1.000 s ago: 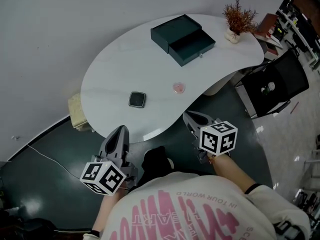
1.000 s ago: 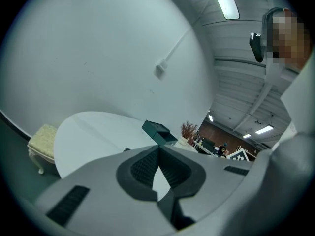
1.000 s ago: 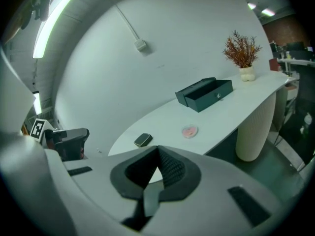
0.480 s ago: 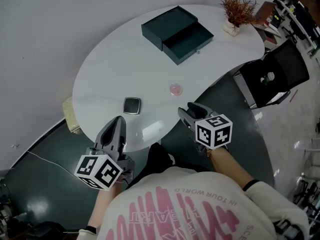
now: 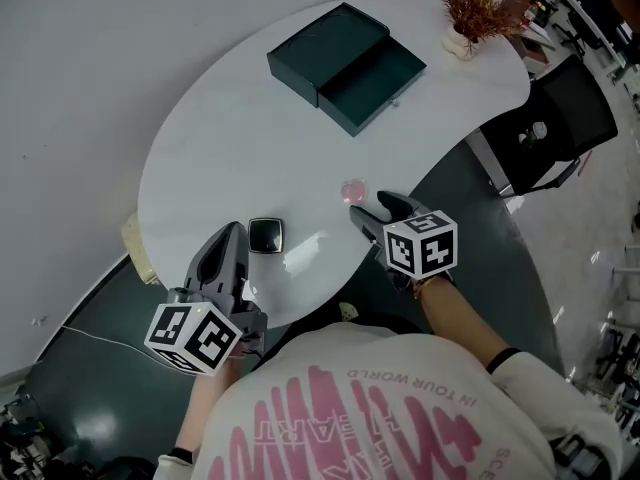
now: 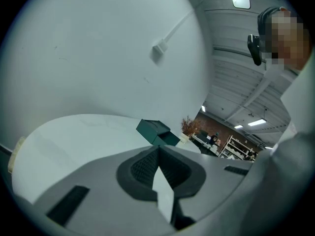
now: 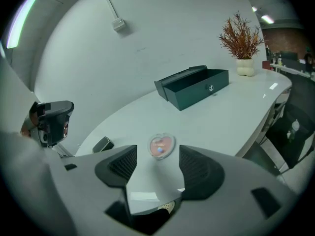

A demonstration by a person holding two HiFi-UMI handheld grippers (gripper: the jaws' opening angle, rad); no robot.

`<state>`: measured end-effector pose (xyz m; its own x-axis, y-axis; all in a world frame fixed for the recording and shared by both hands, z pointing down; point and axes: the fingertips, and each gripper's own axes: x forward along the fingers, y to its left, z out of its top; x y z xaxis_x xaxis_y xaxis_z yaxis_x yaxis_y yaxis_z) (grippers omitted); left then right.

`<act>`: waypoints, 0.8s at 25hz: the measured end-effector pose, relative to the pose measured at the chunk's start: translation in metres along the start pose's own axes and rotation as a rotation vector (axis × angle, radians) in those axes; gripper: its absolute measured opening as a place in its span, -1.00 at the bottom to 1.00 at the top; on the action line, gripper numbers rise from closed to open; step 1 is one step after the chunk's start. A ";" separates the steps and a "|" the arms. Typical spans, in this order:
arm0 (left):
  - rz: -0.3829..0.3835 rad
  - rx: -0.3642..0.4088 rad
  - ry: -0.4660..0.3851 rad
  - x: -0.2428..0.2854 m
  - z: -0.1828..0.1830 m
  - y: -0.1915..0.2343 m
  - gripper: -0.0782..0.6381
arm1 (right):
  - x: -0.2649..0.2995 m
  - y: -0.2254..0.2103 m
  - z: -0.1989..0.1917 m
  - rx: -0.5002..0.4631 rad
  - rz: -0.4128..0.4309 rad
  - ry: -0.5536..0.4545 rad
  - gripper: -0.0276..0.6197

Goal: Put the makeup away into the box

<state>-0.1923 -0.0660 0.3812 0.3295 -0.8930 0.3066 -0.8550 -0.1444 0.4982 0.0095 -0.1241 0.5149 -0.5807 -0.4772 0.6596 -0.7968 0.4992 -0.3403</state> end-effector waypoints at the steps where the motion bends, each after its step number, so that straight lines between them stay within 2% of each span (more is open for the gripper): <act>1: -0.004 0.001 0.001 0.005 0.004 0.003 -0.78 | 0.004 0.000 0.002 -0.002 -0.005 0.009 -0.08; 7: -0.033 -0.004 0.019 0.030 0.019 0.020 -0.77 | 0.025 -0.002 0.007 -0.010 -0.036 0.055 -0.05; 13: -0.076 -0.010 0.059 0.050 0.019 0.030 -0.78 | 0.036 -0.003 0.015 -0.028 -0.076 0.053 -0.08; 16: -0.088 -0.008 0.070 0.059 0.019 0.032 -0.78 | 0.038 -0.002 0.017 -0.086 -0.096 0.055 -0.12; 20: -0.084 -0.025 0.067 0.066 0.017 0.029 -0.78 | 0.039 0.000 0.012 -0.225 -0.106 0.088 -0.10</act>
<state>-0.2023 -0.1363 0.4022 0.4262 -0.8474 0.3165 -0.8135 -0.2060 0.5439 -0.0153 -0.1510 0.5327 -0.4715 -0.4755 0.7427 -0.7893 0.6032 -0.1149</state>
